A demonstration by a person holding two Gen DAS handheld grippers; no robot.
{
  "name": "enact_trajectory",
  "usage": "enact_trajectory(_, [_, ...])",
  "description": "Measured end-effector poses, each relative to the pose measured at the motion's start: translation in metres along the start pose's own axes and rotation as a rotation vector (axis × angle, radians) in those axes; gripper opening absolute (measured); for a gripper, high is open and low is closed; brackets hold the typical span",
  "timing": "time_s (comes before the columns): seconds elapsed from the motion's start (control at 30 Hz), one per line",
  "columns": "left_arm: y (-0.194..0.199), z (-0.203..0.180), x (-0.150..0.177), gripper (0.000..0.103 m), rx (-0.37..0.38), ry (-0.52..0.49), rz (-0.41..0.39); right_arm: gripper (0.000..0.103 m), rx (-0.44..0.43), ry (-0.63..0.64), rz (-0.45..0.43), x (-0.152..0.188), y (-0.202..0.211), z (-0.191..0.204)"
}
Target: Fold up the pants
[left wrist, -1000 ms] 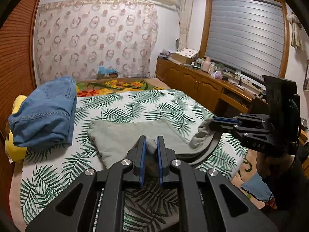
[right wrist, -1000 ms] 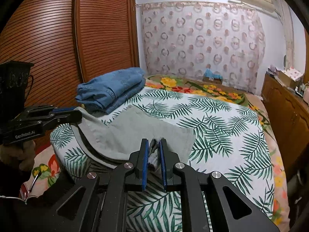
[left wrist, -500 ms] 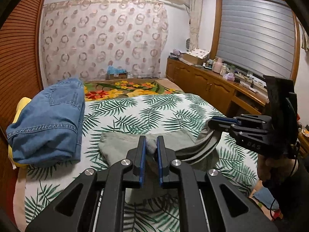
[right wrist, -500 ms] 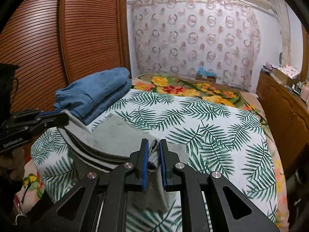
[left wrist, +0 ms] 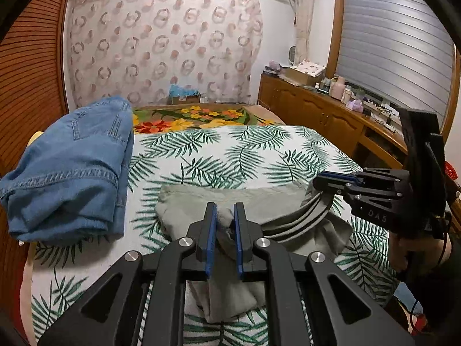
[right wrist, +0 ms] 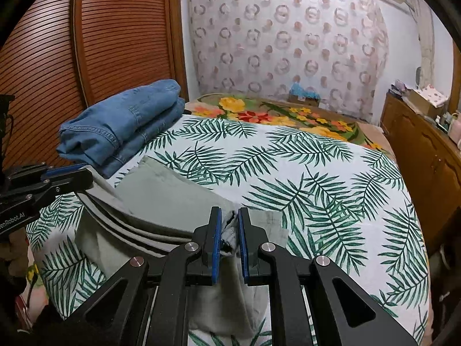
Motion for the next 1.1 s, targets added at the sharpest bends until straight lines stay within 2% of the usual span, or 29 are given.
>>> enact_trajectory(0.23, [-0.008, 0.005, -0.014, 0.012, -0.014, -0.007, -0.012, 0.011, 0.020, -0.003, -0.013, -0.007, -0.012, -0.004])
enact_trajectory(0.77, [-0.030, 0.013, -0.003, 0.012, -0.035, -0.001, 0.045, 0.011, 0.040, 0.002, 0.040, -0.001, -0.032, -0.009])
enact_trajectory(0.87, [-0.029, 0.015, -0.003, 0.022, -0.043, -0.003, 0.047, 0.012, 0.026, -0.014, 0.036, -0.004, -0.030, -0.010])
enact_trajectory(0.93, [-0.026, 0.015, -0.003, 0.036, -0.042, -0.008, 0.040, 0.012, 0.026, -0.019, 0.031, -0.007, -0.029, -0.012])
enact_trajectory(0.97, [-0.025, 0.014, -0.002, 0.052, -0.038, -0.009, 0.040, 0.012, 0.026, -0.018, 0.029, -0.007, -0.028, -0.011])
enact_trajectory(1.0, [-0.022, 0.012, -0.002, 0.062, -0.027, -0.005, 0.034, 0.012, 0.027, -0.016, 0.025, -0.008, -0.026, -0.012])
enact_trajectory(1.1, [-0.016, 0.010, 0.003, 0.066, -0.013, -0.004, 0.032, 0.012, 0.039, -0.008, 0.015, -0.009, -0.019, -0.013])
Point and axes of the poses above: each gripper's, at about its wrist camera, not at the fingertips, and y roughly against the way its jaws point, z to its left, x to its underside, the point moved 8 cm from there along -y, roughly the way its jaws point, and after that the axes turned 9 degrees about -z, right-handed, at the moved point
